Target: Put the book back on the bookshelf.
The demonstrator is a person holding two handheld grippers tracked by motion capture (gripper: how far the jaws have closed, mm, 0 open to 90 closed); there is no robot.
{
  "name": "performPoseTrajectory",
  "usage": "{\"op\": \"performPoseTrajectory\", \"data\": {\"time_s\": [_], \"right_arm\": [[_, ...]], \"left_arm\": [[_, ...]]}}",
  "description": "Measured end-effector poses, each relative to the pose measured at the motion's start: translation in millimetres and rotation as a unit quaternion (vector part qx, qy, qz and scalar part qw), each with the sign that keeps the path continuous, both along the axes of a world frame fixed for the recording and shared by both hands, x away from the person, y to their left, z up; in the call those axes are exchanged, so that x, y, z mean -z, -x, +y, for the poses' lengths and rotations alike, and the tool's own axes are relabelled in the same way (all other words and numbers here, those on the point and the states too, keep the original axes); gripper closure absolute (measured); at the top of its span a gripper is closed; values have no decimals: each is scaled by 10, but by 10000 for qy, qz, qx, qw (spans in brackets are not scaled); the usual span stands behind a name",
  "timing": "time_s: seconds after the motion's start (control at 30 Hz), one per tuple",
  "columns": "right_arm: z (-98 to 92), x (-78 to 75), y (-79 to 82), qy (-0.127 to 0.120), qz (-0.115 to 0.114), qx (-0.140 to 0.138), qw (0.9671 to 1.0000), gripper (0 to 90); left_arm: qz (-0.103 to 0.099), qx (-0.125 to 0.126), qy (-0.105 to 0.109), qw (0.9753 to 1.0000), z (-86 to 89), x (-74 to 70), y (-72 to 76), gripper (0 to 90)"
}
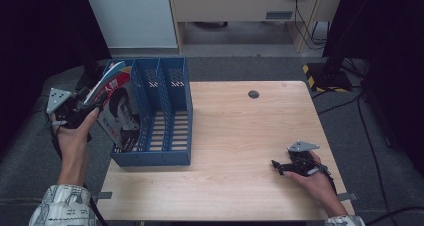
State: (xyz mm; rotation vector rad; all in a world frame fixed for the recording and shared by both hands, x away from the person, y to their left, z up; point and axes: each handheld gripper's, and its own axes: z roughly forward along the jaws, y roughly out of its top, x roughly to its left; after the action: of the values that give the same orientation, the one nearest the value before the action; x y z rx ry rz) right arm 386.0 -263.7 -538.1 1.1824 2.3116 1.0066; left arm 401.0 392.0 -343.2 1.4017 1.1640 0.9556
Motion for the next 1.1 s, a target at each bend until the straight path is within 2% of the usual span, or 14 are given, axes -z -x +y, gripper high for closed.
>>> {"op": "performPoseTrajectory", "data": {"time_s": [0.17,0.5,0.57,0.6,0.63,0.7,0.73,1.1], "right_arm": [[0,0,0,3,1,1,10000,150],[2,0,4,3,3,25,10000,150],[3,2,6,-3,-1,30,10000,150],[3,2,6,-3,-1,30,10000,150],[4,1,7,-3,4,37,10000,150],[4,1,7,-5,5,38,10000,150],[4,1,7,-4,4,38,10000,149],[3,2,6,0,-3,33,10000,149]], "left_arm": [[-56,112,-171,9998,-57,-145,70,276],[-78,213,-312,9993,-137,-335,122,263],[-55,323,-302,9990,-190,-371,127,254],[-55,323,-302,9990,-190,-371,127,247],[-52,499,-222,9985,-233,-371,120,228],[-32,559,-209,9982,-257,-371,115,217],[-8,563,-262,9981,-284,-371,112,210],[154,946,-329,9948,-610,-311,25,129]]}}
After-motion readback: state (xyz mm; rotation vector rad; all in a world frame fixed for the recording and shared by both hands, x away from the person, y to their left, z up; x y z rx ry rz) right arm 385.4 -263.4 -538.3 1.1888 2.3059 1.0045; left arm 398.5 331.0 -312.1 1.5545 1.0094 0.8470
